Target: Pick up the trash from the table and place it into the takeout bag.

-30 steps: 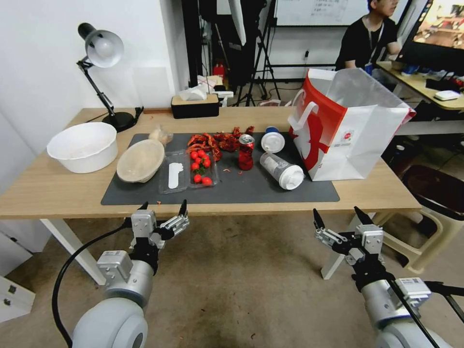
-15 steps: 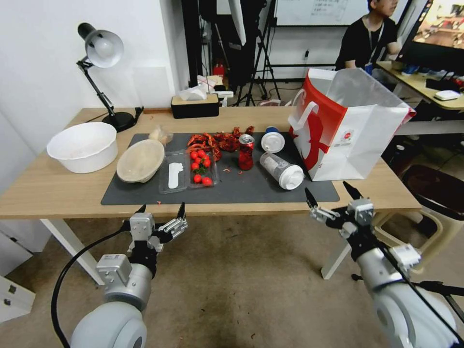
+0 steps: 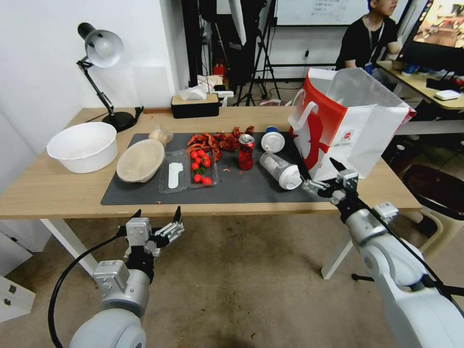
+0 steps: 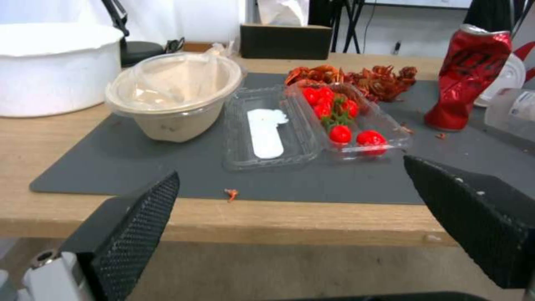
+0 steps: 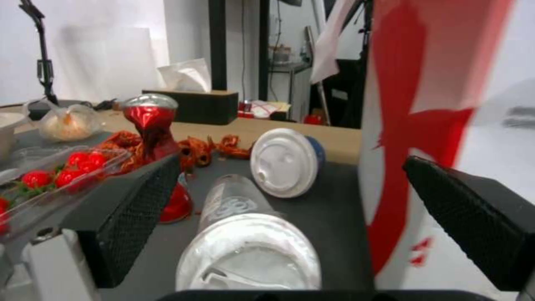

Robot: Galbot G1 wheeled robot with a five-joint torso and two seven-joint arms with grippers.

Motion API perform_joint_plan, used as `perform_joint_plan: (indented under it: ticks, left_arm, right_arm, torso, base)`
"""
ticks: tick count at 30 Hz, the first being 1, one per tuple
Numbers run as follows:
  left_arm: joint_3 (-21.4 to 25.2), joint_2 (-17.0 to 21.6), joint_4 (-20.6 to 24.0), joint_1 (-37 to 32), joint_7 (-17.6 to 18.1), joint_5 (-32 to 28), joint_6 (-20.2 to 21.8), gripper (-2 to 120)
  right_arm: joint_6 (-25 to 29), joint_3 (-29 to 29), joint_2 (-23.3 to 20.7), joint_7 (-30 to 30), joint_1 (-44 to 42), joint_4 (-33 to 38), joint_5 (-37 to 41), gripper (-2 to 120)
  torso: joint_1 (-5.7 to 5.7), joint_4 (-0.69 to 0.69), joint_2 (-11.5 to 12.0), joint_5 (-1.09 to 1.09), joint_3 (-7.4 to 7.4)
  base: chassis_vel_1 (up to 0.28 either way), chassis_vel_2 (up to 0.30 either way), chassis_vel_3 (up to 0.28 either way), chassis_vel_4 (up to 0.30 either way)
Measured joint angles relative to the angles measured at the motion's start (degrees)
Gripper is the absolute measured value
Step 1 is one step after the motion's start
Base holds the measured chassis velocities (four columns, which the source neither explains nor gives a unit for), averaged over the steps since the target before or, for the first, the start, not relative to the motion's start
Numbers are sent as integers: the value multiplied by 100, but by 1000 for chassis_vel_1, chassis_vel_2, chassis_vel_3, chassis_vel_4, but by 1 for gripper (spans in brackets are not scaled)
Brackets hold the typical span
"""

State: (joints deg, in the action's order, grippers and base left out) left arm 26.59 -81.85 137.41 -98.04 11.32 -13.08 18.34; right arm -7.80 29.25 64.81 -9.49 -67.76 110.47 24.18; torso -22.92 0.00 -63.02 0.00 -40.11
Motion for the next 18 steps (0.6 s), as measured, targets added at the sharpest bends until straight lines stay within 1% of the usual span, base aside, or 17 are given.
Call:
perform_joint_plan:
  ticks: [5,8,10,18]
  left_arm:
    - [0,-54,-12,-35,4,34,-2,100]
    - [-10,-101,-43,-62,3,62,-5,100]
    - [-16,-114,-46,-74,3,73,-10,100]
    - [-20,-176,-49,-127,3,174,-31,100]
  right_arm:
    - [-65,-232,27,9,303,-285,-1,100]
    - [-103,-483,44,-1,600,-635,4,100]
    - [-129,-560,51,-3,670,-727,5,100]
    - [-546,-773,50,-56,843,-964,36,100]
  torso:
    - [0,0,0,0,0]
    - [0,1,0,0,0]
    - [0,1,0,1,0]
    - [0,0,0,0,1]
  base:
    - [0,0,0,0]
    - [0,0,0,0]
    - [0,0,0,0]
    - [0,0,0,0]
